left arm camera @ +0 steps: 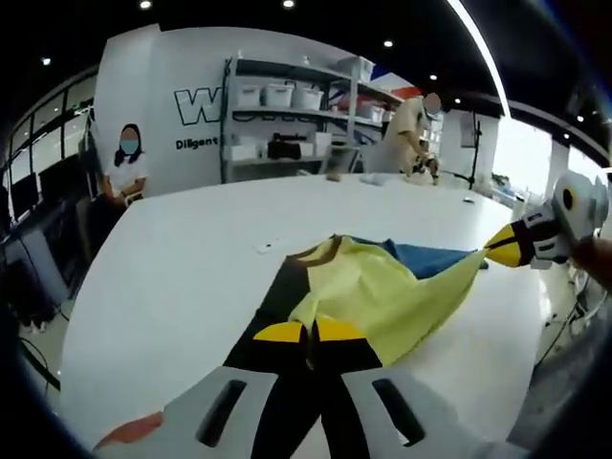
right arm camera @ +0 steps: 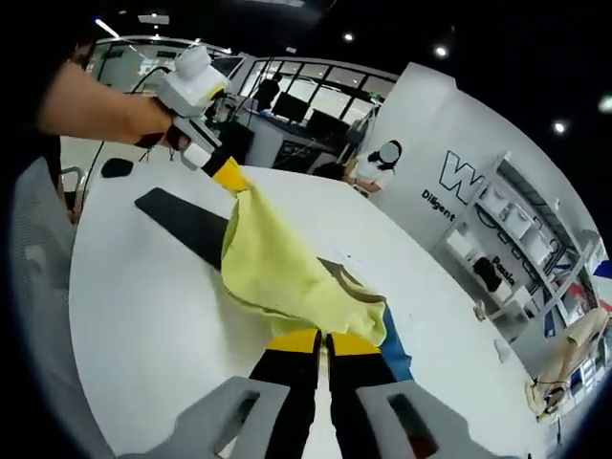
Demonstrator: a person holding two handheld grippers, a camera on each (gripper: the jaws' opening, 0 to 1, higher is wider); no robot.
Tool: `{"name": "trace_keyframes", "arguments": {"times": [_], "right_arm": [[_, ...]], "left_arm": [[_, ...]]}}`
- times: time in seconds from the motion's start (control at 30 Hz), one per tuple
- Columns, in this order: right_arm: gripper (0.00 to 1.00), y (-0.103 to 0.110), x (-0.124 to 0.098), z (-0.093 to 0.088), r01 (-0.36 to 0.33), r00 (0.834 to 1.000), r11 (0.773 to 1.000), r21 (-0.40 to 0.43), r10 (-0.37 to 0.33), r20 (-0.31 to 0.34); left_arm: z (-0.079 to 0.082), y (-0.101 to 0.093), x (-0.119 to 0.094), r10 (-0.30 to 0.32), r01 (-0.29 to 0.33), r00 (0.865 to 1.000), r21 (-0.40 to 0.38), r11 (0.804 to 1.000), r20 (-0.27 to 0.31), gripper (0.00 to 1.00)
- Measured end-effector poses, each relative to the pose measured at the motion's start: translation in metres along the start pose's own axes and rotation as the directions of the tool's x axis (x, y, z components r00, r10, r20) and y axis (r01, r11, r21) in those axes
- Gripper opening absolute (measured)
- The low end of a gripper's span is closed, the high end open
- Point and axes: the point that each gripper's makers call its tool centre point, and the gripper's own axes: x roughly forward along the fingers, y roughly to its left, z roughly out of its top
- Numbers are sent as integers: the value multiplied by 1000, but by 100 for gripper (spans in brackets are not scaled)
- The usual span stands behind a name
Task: Fold the garment on the visible template until the final outline fits inside the template.
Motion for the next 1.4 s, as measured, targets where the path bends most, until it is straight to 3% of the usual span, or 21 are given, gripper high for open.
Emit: {"name": "trace_keyframes", "arguments": {"times": [0.17,0.37,0.53,0.67,0.7,0.77,0.8,0.9,0.97,1.03,1.2,1.23,1.27,1.37,1.4], "right_arm": [[0,-14,-27,-7,38,999,999,-11,-38,-4],[0,-23,-48,-20,48,999,999,-14,-48,-19],[0,-4,-56,-41,-56,995,996,-73,49,-91],[0,15,-56,-54,-138,981,985,-102,122,-149],[0,26,-55,-63,-190,968,974,-126,164,-188],[0,36,-56,-69,-227,957,965,-134,195,-214],[0,47,-57,-78,-276,939,953,-127,239,-246],[0,56,-61,-95,-319,911,940,-117,271,-310],[0,60,-64,-103,-331,901,940,-88,286,-327],[0,65,-71,-116,-343,880,939,-4,320,-350],[0,71,-79,-131,-336,859,936,106,351,-373],[0,77,-84,-139,-334,835,928,166,373,-404],[0,77,-84,-139,-337,834,928,162,374,-405],[0,85,-89,-149,-344,798,913,220,408,-444],[0,85,-90,-150,-346,793,912,222,411,-450]], "left_arm": [[-8,-11,-18,-18,18,1000,-5,1000,-22,0],[-30,-18,-44,-34,33,996,-15,999,-78,0],[-49,-18,-56,-40,36,992,-36,999,-116,0],[-67,-14,-65,-32,27,987,-38,999,-159,0],[-72,-13,-67,-30,25,985,-36,999,-170,0],[-80,-11,-71,-26,20,982,-34,999,-185,0],[-82,-10,-72,-20,16,981,-24,1000,-193,0],[-93,-12,-77,-38,34,974,-24,999,-225,0],[-97,-13,-78,-38,33,972,-24,999,-234,0],[-106,-15,-79,-48,42,965,-29,999,-256,0],[-122,-25,-81,-70,67,954,-21,998,-291,0],[-127,-28,-82,-77,74,950,-19,997,-304,0],[-131,-32,-83,-83,84,944,-10,996,-318,0],[-141,-41,-87,-103,114,930,11,993,-353,0],[-145,-47,-90,-119,131,922,7,991,-368,0]]}}
